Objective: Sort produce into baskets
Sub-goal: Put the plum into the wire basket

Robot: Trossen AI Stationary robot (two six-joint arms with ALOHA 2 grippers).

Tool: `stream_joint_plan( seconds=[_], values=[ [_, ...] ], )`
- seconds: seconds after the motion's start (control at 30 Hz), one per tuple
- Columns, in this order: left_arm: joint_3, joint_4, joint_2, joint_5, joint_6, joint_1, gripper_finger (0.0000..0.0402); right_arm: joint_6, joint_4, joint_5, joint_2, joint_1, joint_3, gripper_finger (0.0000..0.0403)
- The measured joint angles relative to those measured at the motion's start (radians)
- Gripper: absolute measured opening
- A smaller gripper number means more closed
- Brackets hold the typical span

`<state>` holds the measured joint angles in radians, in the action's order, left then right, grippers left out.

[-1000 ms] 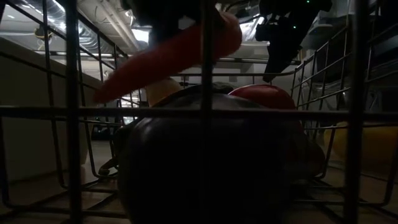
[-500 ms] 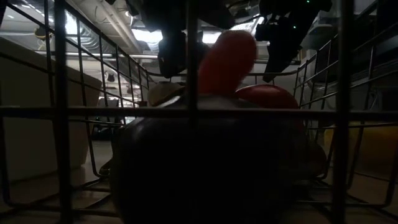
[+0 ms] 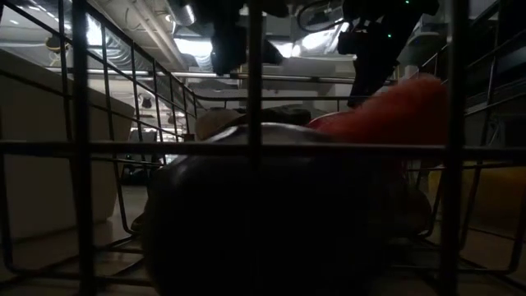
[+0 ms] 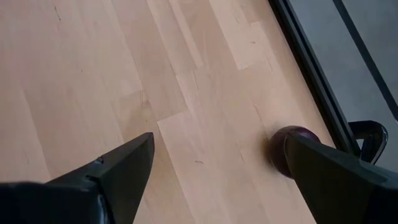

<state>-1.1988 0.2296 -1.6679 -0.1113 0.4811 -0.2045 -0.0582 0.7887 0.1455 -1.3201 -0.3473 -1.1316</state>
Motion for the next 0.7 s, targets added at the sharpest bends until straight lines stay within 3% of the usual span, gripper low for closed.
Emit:
stream_joint_plan(
  seconds=[0.17,0.37,0.53,0.7],
  values=[
    [0.000,0.171,0.147,0.041,-0.124,0.042,0.0207,0.000,0.002,-0.001,0.000,0.000,0.000,0.0356],
    [0.054,0.324,0.363,0.248,-0.256,0.046,0.0168,0.000,0.005,0.000,0.000,0.000,0.000,0.0356],
    [0.227,0.341,0.577,0.339,-0.274,0.041,0.0120,0.001,0.005,0.001,0.000,0.000,0.000,0.0356],
    [0.449,0.311,0.827,0.362,-0.224,0.052,0.0080,0.001,-0.004,0.001,0.000,0.000,0.000,0.0356]
  ],
)
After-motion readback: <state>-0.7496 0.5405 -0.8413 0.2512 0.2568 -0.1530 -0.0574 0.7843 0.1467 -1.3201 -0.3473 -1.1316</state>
